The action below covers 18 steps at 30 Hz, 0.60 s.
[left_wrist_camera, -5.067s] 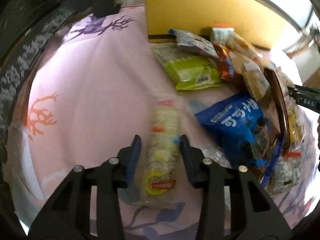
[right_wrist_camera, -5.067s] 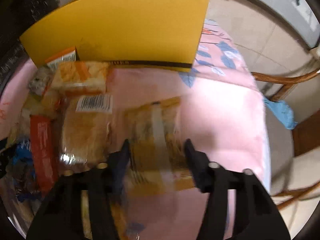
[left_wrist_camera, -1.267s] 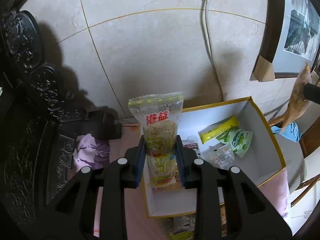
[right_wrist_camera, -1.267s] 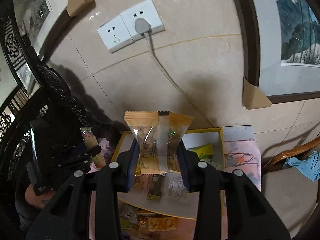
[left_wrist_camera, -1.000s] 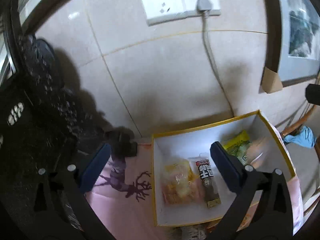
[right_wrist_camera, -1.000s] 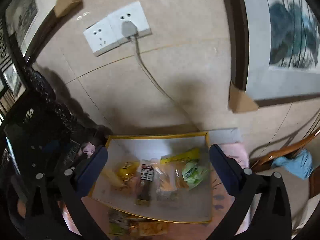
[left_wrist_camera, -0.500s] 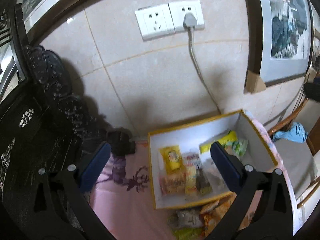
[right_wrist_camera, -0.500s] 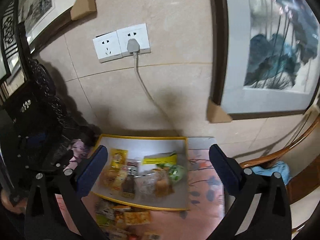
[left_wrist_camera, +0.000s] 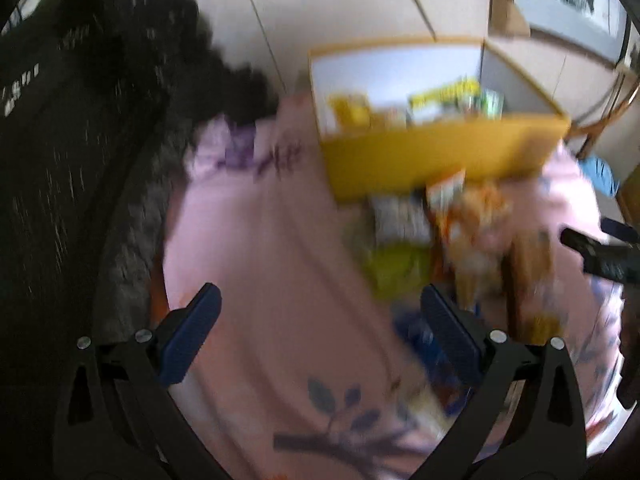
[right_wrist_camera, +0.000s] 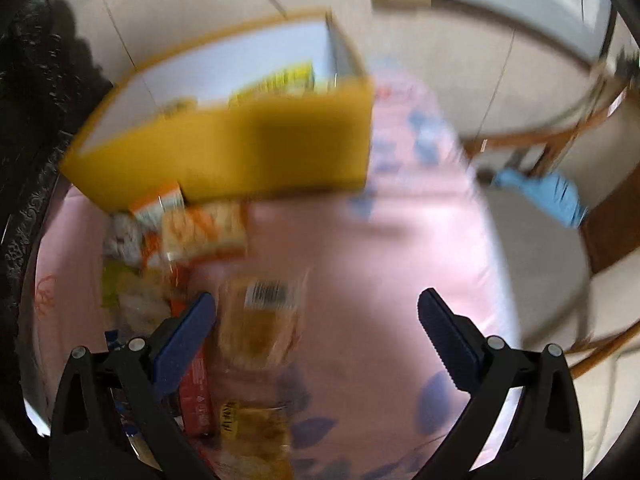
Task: Organize snacks
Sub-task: 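Grasp the blue cookie bag with the left gripper while the right grasps a barcoded bread bag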
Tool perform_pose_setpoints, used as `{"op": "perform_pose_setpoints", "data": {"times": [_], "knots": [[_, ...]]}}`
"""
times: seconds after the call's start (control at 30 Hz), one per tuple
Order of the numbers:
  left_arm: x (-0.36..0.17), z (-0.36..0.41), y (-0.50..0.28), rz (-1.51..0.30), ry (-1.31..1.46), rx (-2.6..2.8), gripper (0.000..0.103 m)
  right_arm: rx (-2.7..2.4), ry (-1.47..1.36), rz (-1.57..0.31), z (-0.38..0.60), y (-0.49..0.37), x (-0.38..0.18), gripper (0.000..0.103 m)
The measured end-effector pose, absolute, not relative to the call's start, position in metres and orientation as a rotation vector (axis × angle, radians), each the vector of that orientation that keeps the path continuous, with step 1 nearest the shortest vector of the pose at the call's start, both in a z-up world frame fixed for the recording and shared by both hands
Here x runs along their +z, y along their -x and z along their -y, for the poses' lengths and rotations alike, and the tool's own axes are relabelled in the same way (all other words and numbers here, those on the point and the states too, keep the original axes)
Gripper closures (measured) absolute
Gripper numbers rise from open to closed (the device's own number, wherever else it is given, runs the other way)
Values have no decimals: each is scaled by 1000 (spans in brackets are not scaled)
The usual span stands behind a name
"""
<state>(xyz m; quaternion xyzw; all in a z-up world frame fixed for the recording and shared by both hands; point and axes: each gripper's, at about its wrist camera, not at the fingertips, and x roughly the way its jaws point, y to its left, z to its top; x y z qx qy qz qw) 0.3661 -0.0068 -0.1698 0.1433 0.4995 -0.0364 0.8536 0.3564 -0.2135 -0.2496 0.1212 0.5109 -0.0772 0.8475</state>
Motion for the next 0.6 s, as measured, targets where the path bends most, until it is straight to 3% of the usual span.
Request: {"op": "perform_pose_setpoints", "data": {"times": [0.2,0.23,0.27,0.3,0.33,0.6], "knots": [[-213,8,-333,-1160,-374,-95,2,-126,-240,-1149,189,-369,-298,1],[-219,12,-331,-1176,-372,-109,2,-116,-211,-1147,185,-371,-302,7],[-222,15,-330,-1183,-367,-117,2,-94,-180,-1139,180,-373,-307,20],[-224,20,-329,-1187,-360,-125,2,-84,-169,-1139,178,-373,-308,42],[-226,25,-329,-1188,-355,-132,2,-69,-133,-1136,174,-373,-303,47],[-245,73,-330,-1159,-442,-139,2,-99,-190,-1076,202,-344,-254,47]]}}
